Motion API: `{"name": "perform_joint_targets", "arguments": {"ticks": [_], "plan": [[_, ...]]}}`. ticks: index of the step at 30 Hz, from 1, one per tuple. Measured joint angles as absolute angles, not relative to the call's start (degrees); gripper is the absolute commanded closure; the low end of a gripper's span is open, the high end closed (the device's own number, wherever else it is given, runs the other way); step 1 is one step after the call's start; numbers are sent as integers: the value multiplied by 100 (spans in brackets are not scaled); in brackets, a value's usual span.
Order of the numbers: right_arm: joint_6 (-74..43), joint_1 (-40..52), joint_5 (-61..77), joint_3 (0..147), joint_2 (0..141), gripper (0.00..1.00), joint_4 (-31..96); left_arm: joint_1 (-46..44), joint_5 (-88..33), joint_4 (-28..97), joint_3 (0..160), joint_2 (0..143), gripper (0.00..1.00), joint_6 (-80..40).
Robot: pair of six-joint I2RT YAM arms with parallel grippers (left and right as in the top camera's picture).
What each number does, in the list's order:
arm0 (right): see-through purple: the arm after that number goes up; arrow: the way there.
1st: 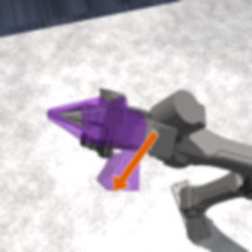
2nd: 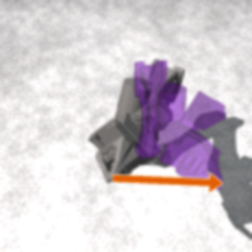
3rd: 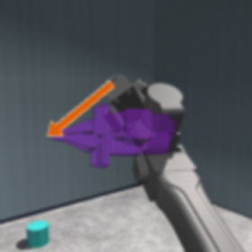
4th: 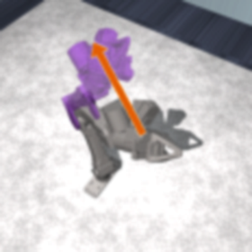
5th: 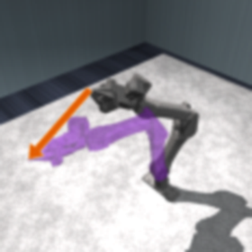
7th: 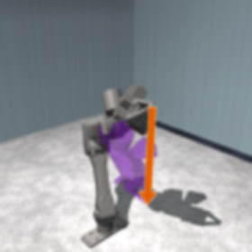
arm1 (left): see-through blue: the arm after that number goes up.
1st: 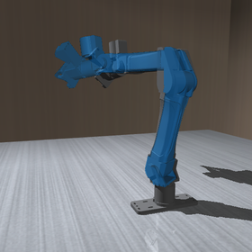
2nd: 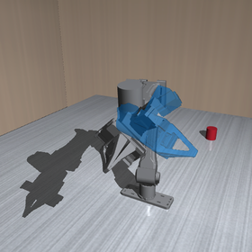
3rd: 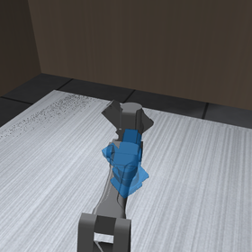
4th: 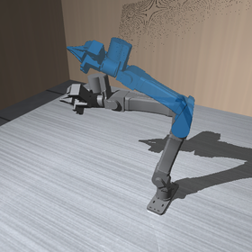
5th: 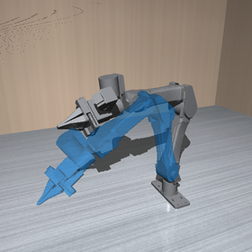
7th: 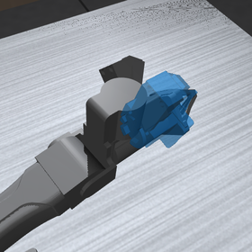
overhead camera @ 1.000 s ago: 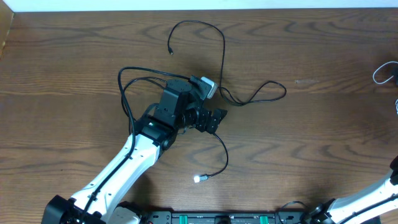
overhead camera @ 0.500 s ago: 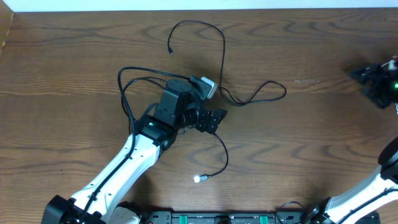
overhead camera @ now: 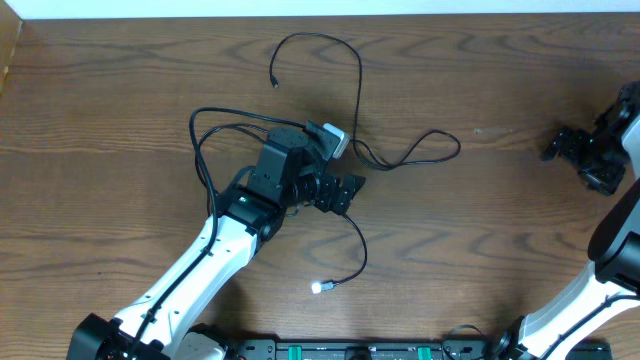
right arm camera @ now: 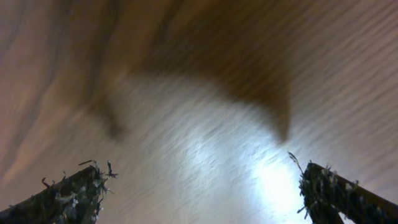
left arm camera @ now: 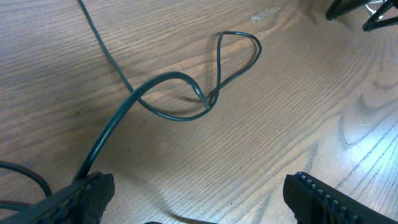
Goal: Untangle cables
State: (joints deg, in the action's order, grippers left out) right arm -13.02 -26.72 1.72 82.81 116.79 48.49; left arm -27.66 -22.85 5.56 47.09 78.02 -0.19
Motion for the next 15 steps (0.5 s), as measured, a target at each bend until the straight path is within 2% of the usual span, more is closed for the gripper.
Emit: {"name": "perform_joint_targets", "arguments": {"ticks": [15], "plan": [[-1691,-2646,-607,7061,11500,1,2228,-2766,-2285,556,4709,7802,8,-19]]}}
